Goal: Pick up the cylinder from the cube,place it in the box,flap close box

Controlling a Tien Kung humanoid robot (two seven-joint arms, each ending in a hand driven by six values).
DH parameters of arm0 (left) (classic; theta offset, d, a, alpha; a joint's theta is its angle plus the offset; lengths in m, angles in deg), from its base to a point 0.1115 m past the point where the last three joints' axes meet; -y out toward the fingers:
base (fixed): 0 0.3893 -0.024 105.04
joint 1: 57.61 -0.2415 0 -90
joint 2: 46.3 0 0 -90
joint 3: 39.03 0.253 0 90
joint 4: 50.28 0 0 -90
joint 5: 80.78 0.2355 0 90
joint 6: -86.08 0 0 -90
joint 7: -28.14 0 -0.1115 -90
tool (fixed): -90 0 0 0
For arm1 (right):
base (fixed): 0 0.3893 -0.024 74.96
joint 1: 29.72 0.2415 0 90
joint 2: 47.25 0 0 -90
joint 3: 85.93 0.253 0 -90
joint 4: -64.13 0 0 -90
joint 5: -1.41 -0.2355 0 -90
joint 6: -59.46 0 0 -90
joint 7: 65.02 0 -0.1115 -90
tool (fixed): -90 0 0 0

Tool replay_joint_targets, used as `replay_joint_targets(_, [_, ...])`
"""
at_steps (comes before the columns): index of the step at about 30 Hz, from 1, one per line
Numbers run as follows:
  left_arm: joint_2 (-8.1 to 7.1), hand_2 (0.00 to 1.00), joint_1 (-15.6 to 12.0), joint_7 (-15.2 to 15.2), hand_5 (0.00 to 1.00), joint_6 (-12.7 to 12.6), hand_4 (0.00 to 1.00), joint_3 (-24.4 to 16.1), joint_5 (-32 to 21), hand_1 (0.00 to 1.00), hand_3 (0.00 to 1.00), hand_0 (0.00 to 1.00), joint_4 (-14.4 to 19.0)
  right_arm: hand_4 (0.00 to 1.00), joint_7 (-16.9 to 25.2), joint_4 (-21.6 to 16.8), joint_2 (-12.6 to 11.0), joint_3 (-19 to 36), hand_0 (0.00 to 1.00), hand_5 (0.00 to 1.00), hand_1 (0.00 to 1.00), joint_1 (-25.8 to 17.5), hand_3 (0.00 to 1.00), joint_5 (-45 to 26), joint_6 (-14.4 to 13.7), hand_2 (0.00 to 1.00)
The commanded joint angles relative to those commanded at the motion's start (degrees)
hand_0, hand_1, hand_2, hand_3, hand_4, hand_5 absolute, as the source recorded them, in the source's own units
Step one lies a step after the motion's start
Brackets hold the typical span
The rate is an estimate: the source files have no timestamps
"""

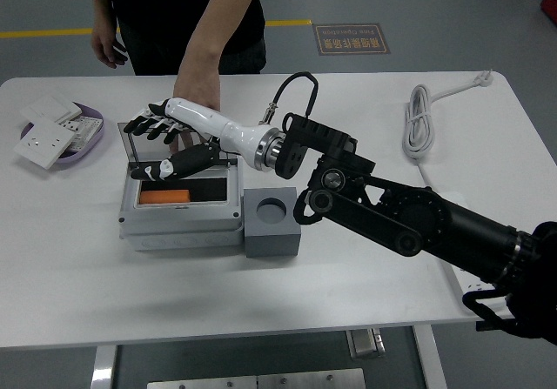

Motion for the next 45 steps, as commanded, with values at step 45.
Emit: replay_joint_targets(45, [0.48, 0.579, 0.4, -0.2, 0.170, 0.1, 0.595, 0.6, 0.0, 0.571, 0.569, 0.600, 0.0, 0.831, 4.1, 4.3, -3.3, 0.1, 0.673, 0.323, 0.708, -5.2, 0.709, 0.9, -2.6, 0.733])
